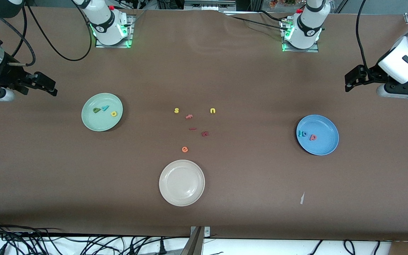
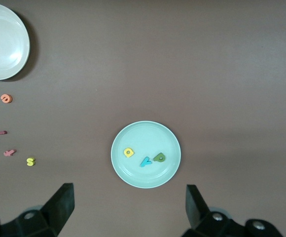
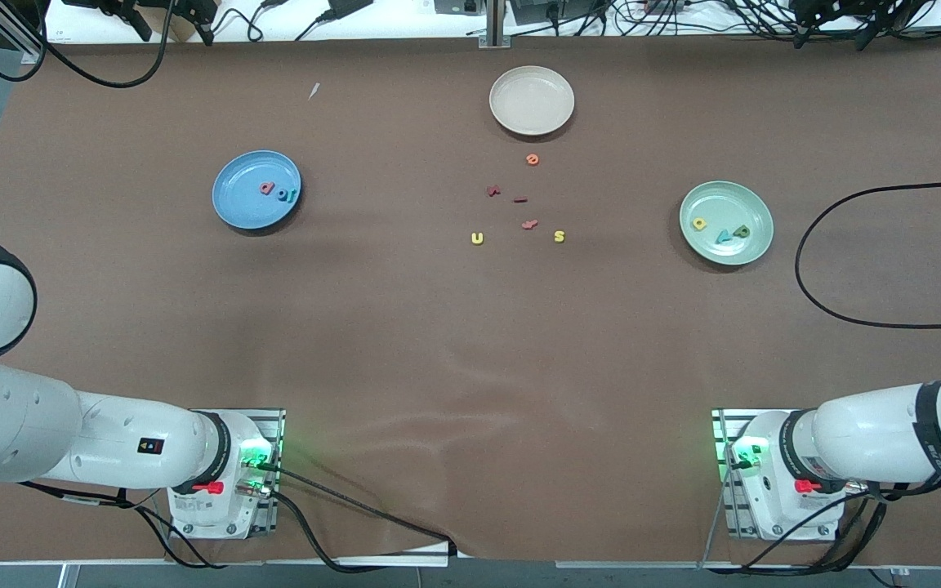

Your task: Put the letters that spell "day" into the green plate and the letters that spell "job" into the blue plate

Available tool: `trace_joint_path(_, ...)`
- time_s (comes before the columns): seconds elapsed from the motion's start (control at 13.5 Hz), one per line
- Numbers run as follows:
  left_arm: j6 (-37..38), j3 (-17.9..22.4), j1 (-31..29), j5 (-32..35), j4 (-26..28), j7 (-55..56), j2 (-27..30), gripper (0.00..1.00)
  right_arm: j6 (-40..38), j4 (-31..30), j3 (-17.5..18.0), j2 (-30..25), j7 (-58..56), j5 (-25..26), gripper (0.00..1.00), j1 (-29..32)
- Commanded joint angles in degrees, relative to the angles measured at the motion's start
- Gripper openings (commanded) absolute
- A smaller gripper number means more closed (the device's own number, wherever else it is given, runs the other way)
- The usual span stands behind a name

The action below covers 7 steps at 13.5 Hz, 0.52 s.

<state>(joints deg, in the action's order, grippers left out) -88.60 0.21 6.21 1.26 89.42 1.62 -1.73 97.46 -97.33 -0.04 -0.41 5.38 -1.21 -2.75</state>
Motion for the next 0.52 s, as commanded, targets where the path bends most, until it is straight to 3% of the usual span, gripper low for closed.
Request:
trace_joint_path(0.0,2.6,0.0,-2.0,-3.0,-1.8,0.2,-1.1,1.00,-0.6,-0.1,-0.2,-0.6,-0.7,0.9,1.00,-0.1)
trace_joint_path(0.44,2.5,-0.4,-2.8,-4.7,-2.2,0.1,-1.6,1.00,-0.6,-0.1,-0.2,-0.6,-0.7,0.9,1.00,-0.1)
